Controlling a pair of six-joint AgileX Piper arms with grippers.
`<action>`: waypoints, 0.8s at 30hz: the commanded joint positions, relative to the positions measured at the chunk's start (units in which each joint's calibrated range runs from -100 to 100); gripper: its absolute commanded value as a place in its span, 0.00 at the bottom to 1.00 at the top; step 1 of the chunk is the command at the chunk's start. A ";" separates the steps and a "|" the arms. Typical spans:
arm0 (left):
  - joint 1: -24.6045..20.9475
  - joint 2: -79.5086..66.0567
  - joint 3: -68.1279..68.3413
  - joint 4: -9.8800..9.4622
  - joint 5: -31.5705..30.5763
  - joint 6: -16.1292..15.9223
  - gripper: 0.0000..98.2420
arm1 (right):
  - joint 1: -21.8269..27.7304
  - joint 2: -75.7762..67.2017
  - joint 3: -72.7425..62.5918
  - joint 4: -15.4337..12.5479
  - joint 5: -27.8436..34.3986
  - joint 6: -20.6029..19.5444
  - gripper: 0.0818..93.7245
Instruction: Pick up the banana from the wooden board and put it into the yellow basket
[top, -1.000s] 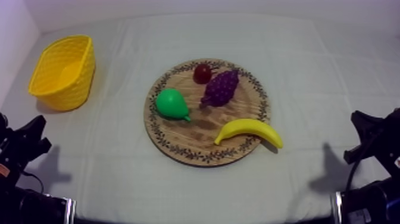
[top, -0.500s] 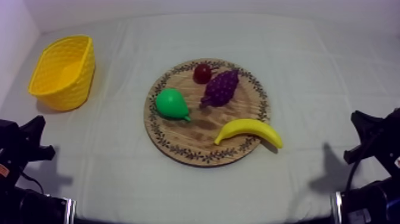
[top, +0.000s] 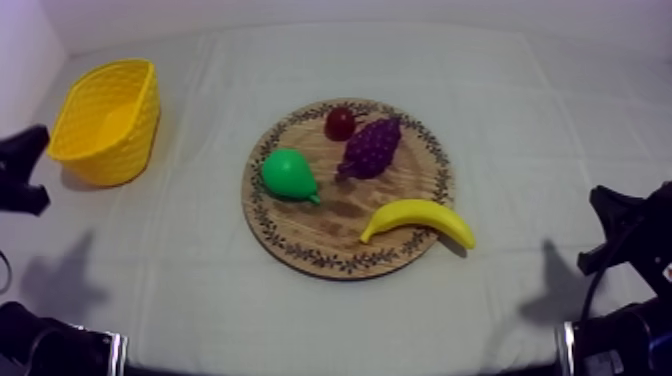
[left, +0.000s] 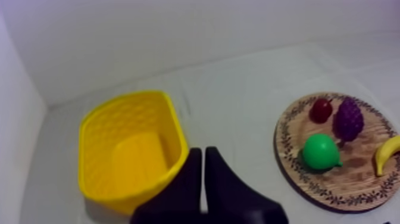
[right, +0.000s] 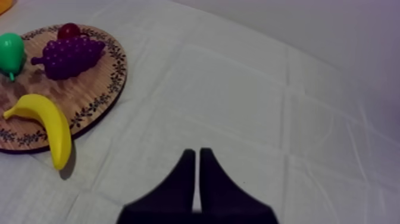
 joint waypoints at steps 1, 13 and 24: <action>3.93 7.57 -15.01 -1.06 0.39 0.00 0.00 | -0.03 -0.04 -0.03 -0.03 -0.02 0.04 0.00; 18.39 28.30 -38.22 -2.82 2.50 -1.10 0.00 | -0.03 -0.04 -0.03 -0.03 -0.02 0.04 0.00; 31.49 40.80 -45.46 -8.89 10.03 3.53 0.01 | -0.03 -0.04 -0.03 -0.03 -0.02 0.02 0.00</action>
